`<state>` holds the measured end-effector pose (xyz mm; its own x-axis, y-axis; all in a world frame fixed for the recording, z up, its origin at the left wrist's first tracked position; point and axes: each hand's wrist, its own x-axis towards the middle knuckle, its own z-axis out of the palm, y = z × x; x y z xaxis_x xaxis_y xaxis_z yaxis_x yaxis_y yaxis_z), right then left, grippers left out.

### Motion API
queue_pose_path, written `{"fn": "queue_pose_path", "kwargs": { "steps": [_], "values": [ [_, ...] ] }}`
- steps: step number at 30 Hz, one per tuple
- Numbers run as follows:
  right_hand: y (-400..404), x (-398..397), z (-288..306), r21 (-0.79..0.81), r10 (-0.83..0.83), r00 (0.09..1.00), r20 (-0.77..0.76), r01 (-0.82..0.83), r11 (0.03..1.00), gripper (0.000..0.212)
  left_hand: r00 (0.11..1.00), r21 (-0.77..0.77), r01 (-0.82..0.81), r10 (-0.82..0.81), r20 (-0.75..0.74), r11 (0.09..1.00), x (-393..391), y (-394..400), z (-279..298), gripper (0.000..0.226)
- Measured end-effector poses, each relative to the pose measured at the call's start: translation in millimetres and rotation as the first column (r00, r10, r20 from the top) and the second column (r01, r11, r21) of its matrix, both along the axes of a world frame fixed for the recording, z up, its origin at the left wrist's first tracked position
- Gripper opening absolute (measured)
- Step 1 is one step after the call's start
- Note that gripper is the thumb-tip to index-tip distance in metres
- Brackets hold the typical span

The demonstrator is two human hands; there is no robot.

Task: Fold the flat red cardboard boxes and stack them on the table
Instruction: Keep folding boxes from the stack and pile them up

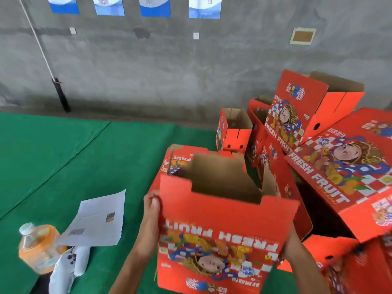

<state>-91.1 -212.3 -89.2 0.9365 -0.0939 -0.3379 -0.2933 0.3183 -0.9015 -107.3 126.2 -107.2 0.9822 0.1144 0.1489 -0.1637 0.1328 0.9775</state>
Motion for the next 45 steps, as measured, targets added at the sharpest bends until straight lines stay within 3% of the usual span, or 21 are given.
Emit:
{"fn": "queue_pose_path", "kwargs": {
  "steps": [1,5,8,11,14,15,17,19,22,24,27,29,32,36,39,40,41,43,45],
  "values": [
    [8.2,-0.6,12.0,0.060,0.079,0.995,0.065,-0.083,0.995,0.047,0.998,0.062,-0.007,0.003,0.067,0.998,-4.2,-3.1,-2.0,0.072],
    [23.4,0.7,34.0,-0.146,0.192,0.953,0.235,-0.161,0.976,0.047,0.965,0.387,-0.017,-0.085,0.246,0.922,-20.2,-13.1,12.6,0.071],
    [14.6,-3.7,22.0,-0.355,0.248,0.923,0.294,-0.135,0.925,0.047,0.946,0.440,-0.011,-0.133,0.295,0.898,-27.3,-10.8,19.5,0.063],
    [-5.2,-8.7,3.6,-0.251,0.200,0.942,0.270,-0.131,0.959,0.038,0.925,0.576,-0.131,-0.109,0.363,0.807,-22.2,2.8,30.9,0.058],
    [-1.5,-8.2,-0.8,-0.168,0.061,0.952,0.300,-0.010,0.986,0.042,0.910,0.664,-0.309,0.009,0.415,0.681,-10.8,12.0,38.2,0.063],
    [1.9,-13.8,0.8,-0.166,0.042,0.940,0.339,0.016,0.986,0.045,0.917,0.677,-0.328,0.048,0.396,0.659,-9.1,10.1,40.1,0.068],
    [11.4,-23.7,2.0,-0.234,0.042,0.925,0.377,0.051,0.971,0.072,0.933,0.720,-0.321,0.077,0.350,0.615,-8.8,0.8,37.1,0.078],
    [18.0,-28.0,1.5,-0.240,0.107,0.913,0.394,-0.011,0.971,0.088,0.948,0.766,-0.271,0.025,0.317,0.583,-11.1,-11.5,30.1,0.096],
    [27.4,-29.8,0.7,-0.331,0.203,0.897,0.392,-0.069,0.941,0.054,0.943,0.824,-0.206,-0.120,0.312,0.528,-10.4,-18.1,27.2,0.091],
    [27.0,-27.6,-1.6,-0.418,0.274,0.878,0.391,-0.096,0.903,0.040,0.932,0.816,-0.163,-0.184,0.311,0.554,-9.3,-14.5,29.9,0.073],
    [17.4,-25.0,6.7,-0.401,0.317,0.887,0.336,-0.170,0.900,0.046,0.939,0.733,-0.064,-0.208,0.275,0.678,-5.4,-12.4,34.6,0.055],
    [12.2,-22.7,13.1,-0.473,0.351,0.862,0.366,-0.153,0.868,0.047,0.962,0.660,-0.001,-0.180,0.207,0.751,-2.4,-14.1,35.2,0.048],
    [20.0,-17.9,20.7,-0.496,0.355,0.854,0.382,-0.135,0.858,0.037,0.983,0.620,0.044,-0.145,0.114,0.784,3.1,-11.1,37.2,0.040],
    [40.2,-7.7,25.9,-0.538,0.307,0.855,0.418,-0.039,0.842,0.037,0.982,0.377,0.191,-0.176,-0.074,0.906,19.6,-18.2,49.7,0.009],
    [38.8,4.8,25.6,-0.611,0.276,0.852,0.445,0.063,0.789,0.049,0.993,0.388,0.116,-0.116,-0.023,0.914,32.4,-21.0,51.2,0.018],
    [36.5,9.6,26.2,-0.652,0.282,0.857,0.432,0.081,0.753,0.058,0.989,0.355,0.150,-0.144,-0.046,0.923,35.1,-17.6,50.9,0.007],
    [34.6,14.3,27.2,-0.710,0.291,0.867,0.405,0.097,0.697,0.067,0.978,0.371,0.207,-0.185,-0.094,0.905,37.1,-12.6,49.4,0.012],
    [30.4,23.2,30.4,-0.856,0.327,0.901,0.286,0.087,0.509,0.076,0.964,0.519,0.263,-0.236,-0.118,0.814,36.6,-5.1,39.1,0.049],
    [30.7,28.3,30.7,-0.930,0.385,0.917,0.103,-0.048,0.363,0.066,0.977,0.650,0.201,-0.196,-0.081,0.733,37.0,-5.6,26.7,0.068]
  ]
}}
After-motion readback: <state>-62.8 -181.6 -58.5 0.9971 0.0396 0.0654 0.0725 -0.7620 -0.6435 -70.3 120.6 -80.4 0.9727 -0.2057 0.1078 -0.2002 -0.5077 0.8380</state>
